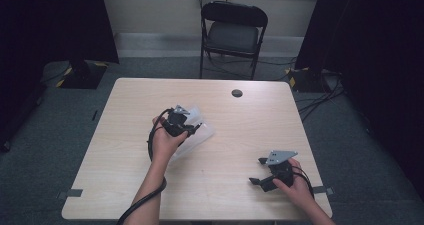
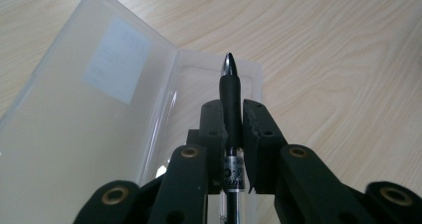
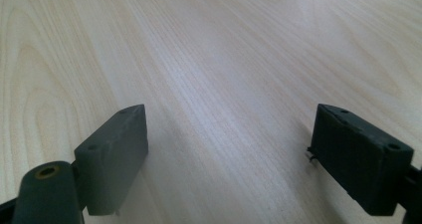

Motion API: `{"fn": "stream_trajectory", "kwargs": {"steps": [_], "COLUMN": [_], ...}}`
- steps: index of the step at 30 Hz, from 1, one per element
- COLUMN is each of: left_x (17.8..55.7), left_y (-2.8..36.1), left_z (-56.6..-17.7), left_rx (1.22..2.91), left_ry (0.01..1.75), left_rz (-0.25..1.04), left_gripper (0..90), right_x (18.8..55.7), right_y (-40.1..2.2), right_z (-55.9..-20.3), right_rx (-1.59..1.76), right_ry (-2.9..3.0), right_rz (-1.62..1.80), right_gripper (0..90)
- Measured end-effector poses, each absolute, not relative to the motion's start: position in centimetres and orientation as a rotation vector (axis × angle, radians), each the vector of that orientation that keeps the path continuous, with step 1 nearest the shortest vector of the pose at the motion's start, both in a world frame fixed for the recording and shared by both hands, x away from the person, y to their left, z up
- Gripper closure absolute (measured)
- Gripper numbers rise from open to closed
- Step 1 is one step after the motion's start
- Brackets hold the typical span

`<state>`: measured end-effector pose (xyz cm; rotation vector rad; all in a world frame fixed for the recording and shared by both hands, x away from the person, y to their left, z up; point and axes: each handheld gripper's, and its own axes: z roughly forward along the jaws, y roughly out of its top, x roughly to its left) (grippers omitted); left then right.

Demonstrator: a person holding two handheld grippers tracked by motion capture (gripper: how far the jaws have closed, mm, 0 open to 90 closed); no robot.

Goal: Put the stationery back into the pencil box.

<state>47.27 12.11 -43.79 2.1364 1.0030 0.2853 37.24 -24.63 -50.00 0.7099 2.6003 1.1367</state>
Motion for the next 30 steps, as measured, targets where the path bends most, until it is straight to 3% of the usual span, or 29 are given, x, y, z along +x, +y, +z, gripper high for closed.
{"fn": "stream_trajectory", "kwargs": {"steps": [30], "left_x": [49.1], "left_y": [10.8], "left_z": [-45.2], "left_rx": [2.145], "left_ry": [1.001], "left_rz": [0.309], "left_gripper": [80.0], "right_x": [37.2], "right_y": [-24.6], "right_z": [-50.0], "right_rx": [0.710], "right_ry": [2.600], "right_rz": [1.137], "right_gripper": [14.2]}}
